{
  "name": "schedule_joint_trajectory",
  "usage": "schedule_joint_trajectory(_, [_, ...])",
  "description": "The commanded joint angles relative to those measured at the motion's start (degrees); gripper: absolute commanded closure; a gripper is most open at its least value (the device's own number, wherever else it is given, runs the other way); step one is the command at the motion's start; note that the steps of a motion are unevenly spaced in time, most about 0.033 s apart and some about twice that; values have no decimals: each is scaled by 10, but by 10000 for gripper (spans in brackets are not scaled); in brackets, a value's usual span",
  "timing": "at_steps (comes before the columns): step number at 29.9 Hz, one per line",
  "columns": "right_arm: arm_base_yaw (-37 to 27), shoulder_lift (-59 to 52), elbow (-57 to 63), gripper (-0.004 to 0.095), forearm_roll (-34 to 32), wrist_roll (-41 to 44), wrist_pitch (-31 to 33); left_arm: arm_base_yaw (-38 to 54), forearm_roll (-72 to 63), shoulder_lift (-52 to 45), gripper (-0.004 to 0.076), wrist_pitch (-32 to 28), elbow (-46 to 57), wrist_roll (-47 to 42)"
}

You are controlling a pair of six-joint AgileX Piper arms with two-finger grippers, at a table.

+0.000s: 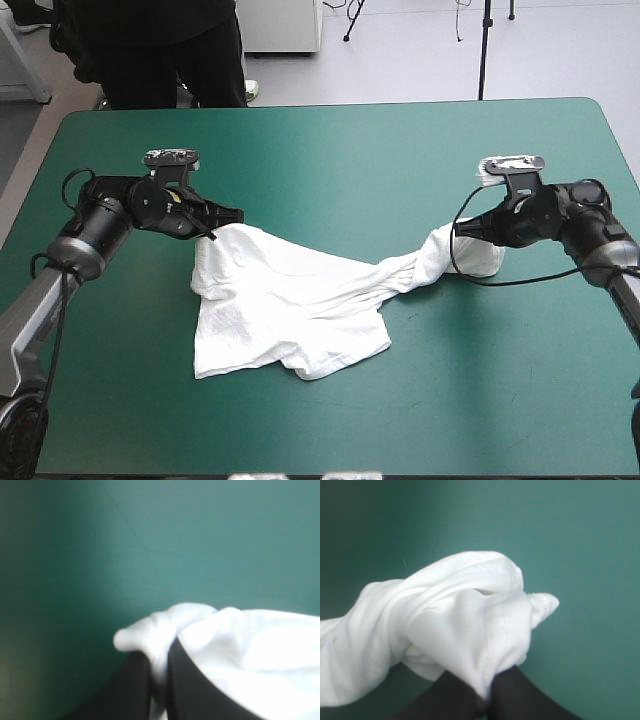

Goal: Fold the cloth

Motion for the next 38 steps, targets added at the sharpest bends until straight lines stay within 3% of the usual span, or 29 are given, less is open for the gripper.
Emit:
schedule_joint_trajectory(1, [2, 13, -33, 924, -4, -5, -45, 0, -3, 9, 733, -57, -22, -1])
schedule_joint_trajectory(4, [2, 46, -55, 873, -20, -5, -33, 0, -4, 32, 729, -55, -36, -1])
schedule_joint_trajectory(7, [2, 71, -83, 697, -32, -5, -21, 0, -4, 49, 668, -44, -44, -1])
schedule_joint_trajectory(11, [2, 83, -119, 334, -32, -5, -10, 0, -3, 56, 439, -28, -56, 16])
schedule_joint_trajectory(14, [2, 83, -149, 218, -59, -3, -3, 0, 10, 55, 272, -10, -75, 29])
schedule_joint_trajectory(17, [2, 82, -189, 233, -81, 11, 28, 0, 32, 52, 200, 46, -118, 29])
schedule_joint_trajectory(23, [2, 64, -238, 233, -85, 21, 88, 0, 66, 43, 199, 195, -205, 29])
schedule_joint_trajectory(28, [2, 13, -238, 232, -88, 21, 125, 0, 74, 5, 199, 277, -211, 37])
schedule_joint_trajectory(38, [2, -101, -228, 233, -89, 16, 181, -1, 47, -126, 199, 283, -54, -3])
